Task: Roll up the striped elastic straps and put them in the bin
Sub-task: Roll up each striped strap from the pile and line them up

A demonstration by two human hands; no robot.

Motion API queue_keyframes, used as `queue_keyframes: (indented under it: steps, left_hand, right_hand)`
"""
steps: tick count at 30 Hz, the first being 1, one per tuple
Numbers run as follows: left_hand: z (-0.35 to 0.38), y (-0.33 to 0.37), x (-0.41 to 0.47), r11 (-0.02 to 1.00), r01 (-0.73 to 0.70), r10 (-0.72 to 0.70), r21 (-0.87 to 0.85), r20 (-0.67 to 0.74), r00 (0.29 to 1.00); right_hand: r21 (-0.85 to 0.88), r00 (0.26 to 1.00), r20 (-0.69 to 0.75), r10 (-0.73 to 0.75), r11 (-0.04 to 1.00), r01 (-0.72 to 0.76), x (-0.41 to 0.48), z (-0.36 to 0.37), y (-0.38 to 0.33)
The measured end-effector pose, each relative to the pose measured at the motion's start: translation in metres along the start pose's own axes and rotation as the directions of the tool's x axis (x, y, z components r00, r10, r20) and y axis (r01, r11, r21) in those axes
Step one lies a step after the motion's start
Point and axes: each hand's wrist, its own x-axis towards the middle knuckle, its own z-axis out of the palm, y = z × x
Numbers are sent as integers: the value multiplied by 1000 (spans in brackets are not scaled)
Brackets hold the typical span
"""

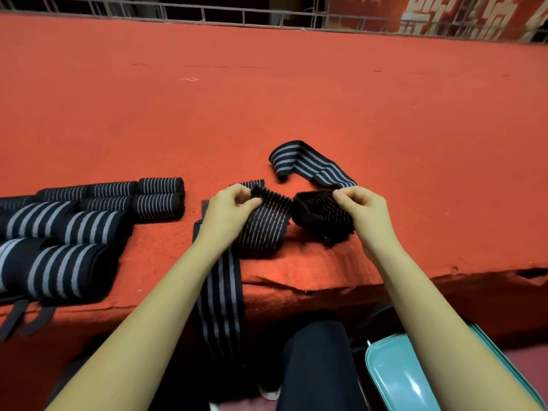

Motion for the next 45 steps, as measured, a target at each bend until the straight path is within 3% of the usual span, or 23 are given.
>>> queue_keyframes:
  steps: [6,11,15,17,18,20,21,22,24,27,32,36,38,40,42,45]
  left_hand:
    - [5,5,32,991,91,-82,98,-86,993]
    - [22,17,54,991,130,-129,13,-71,989]
    - [33,35,51,993,14,-4,118,-82,997]
    - [39,40,41,998,-2,1,61,15,1000]
    - [44,42,35,998,57,-59,21,132,989]
    - [51,44,19,953,295,-238,-70,429,871]
    - [54,43,12,909,396,-275,-127,531,801]
    - [57,40,5,884,433,-270,-177,562,782]
    - [60,31,-3,897,373,-228,-237,476,849]
    - [51,27,-18,914,285,-173,-290,357,918]
    - [31,20,-59,933,259,-105,-249,501,859]
    - [22,10,-88,988,157,-132,7,583,802]
    - [18,11,-96,990,131,-136,50,569,811]
    - [17,14,-97,979,203,-170,-4,535,828]
    - [14,21,-95,948,297,-204,-112,500,841]
    - [11,26,-95,950,273,-154,-153,530,834]
  right_hand:
    - [67,984,-172,-34,997,46,11,-23,-5]
    - [82,996,-33,-88,992,91,5,-24,-13]
    - [87,993,35,-117,990,113,-3,-15,-13]
    - [100,988,72,-136,987,129,-8,-10,-14]
    - [103,985,97,-140,986,130,-11,-7,-14]
    - [156,980,165,-114,984,88,-16,-1,-13]
    - [215,977,199,-74,976,30,-19,2,-13]
    - [272,975,219,-21,961,-40,-20,4,-14]
    - [291,981,178,77,948,-128,-20,4,-11]
    - [143,979,34,200,969,-203,-18,-4,-2]
    - [207,925,-58,375,911,-357,-25,-5,13]
    - [316,887,-143,440,869,-380,-26,6,16]
    - [355,857,-87,508,820,-449,-26,12,14]
    - [345,854,37,519,795,-499,-30,16,7]
    - [327,874,112,473,813,-482,-36,18,-4]
    - [377,922,106,372,843,-384,-41,18,-22]
